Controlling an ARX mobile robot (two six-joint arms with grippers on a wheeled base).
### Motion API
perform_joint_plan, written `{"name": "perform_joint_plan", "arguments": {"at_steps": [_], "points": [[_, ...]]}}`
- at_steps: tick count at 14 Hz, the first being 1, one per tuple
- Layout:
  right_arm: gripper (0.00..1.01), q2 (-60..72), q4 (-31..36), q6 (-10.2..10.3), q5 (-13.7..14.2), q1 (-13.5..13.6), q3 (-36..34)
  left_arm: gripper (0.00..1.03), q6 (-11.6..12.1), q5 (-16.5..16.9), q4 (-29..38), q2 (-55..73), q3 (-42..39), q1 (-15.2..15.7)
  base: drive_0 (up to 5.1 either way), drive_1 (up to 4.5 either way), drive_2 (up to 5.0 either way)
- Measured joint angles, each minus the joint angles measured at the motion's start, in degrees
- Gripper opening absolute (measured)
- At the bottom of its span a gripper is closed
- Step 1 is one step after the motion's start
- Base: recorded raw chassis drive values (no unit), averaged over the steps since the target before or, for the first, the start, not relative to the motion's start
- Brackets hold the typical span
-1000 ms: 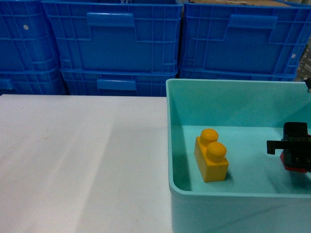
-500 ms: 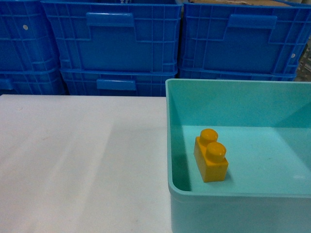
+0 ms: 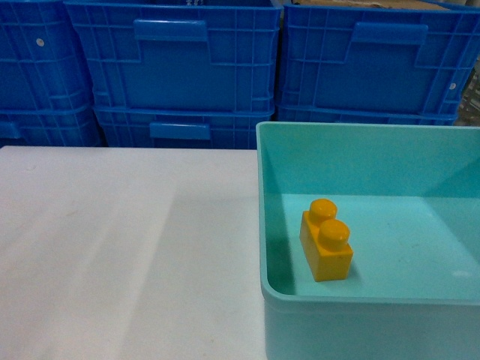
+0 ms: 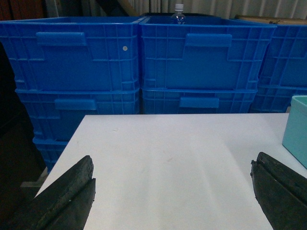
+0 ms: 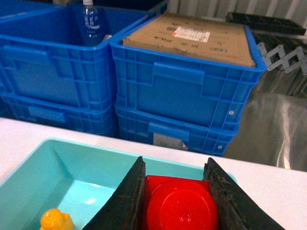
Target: Pick red block from blue box to shelf
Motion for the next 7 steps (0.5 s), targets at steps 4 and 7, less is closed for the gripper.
{"name": "perform_joint_plan", "arguments": {"at_steps": [4,7], "points": [[0.29,-7.21,-0.11,1.07,-1.44,-2.60,-4.17,0.98,0.00,0.00,0.00,0.00,0.00,0.00,0.0,0.00,0.0],[0.29,-11.65,1.03,2.82,-0.85,-1.73,-8.48,0.98,0.00,0.00,0.00,0.00,0.00,0.00,0.0,0.00,0.0]]}}
